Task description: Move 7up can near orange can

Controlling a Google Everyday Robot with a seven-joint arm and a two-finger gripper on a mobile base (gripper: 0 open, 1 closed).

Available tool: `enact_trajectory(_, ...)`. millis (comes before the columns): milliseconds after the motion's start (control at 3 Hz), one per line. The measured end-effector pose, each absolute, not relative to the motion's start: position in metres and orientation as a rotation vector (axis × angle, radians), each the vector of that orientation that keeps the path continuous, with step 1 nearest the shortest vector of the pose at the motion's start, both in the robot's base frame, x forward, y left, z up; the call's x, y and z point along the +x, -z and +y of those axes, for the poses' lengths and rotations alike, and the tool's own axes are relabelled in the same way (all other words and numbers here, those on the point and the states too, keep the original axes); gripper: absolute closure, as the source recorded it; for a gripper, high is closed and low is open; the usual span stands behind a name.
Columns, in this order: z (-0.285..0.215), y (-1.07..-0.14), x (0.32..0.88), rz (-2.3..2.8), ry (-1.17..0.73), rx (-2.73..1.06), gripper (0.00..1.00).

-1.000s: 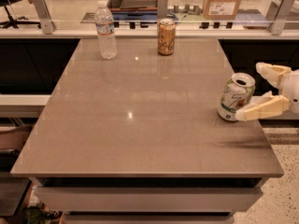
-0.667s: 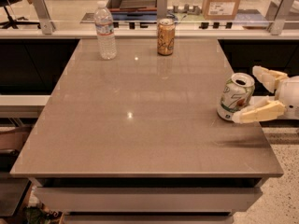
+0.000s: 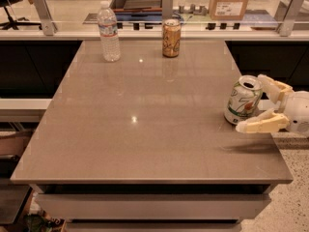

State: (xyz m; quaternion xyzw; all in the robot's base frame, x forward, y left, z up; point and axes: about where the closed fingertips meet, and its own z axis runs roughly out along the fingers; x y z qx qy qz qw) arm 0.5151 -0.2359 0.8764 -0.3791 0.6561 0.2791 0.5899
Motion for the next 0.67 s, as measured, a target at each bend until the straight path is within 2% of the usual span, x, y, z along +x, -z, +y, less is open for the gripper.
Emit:
enact_trajectory(333,-0.2333,-0.8786,0.5139,1.454,-0.673,-0.847,0.0)
enact_trajectory(667,-0.2304,-0.8796,0.5145,1.452,-0.674,-0.853,0.18)
